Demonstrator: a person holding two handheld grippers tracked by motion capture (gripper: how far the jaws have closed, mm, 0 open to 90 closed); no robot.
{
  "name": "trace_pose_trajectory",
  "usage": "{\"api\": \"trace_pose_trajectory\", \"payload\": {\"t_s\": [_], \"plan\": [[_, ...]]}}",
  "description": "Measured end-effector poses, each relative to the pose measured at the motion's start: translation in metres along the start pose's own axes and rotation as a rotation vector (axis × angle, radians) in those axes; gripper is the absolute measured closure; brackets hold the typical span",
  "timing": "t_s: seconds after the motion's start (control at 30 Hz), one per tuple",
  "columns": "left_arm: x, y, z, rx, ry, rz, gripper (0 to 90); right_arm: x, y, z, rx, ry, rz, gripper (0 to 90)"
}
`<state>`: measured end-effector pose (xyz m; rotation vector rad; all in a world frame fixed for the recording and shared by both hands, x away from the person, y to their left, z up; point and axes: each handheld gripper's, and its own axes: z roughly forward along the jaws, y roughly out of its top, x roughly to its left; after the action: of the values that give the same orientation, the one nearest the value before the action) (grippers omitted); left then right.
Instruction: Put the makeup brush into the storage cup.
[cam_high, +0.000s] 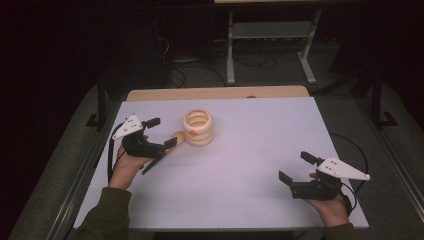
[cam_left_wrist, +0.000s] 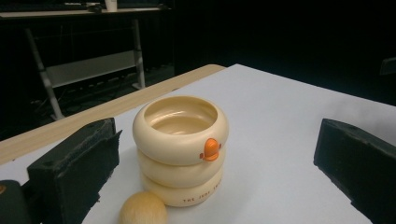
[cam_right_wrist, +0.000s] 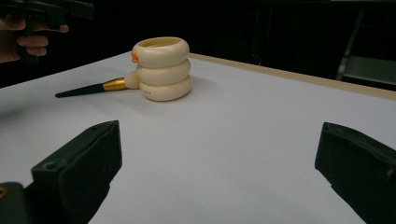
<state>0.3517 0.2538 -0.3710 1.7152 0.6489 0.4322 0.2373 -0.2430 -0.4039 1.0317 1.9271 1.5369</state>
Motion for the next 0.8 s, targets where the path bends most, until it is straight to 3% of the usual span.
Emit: {"api": "trace_pose_trajectory", "payload": {"t_s": [0.8], "plan": [[0.011, 0.016, 0.014, -0.024, 0.010, 0.011, 0.0, -0.001, 0.000, 0.000, 0.002, 0.000, -0.001, 0.0]]}}
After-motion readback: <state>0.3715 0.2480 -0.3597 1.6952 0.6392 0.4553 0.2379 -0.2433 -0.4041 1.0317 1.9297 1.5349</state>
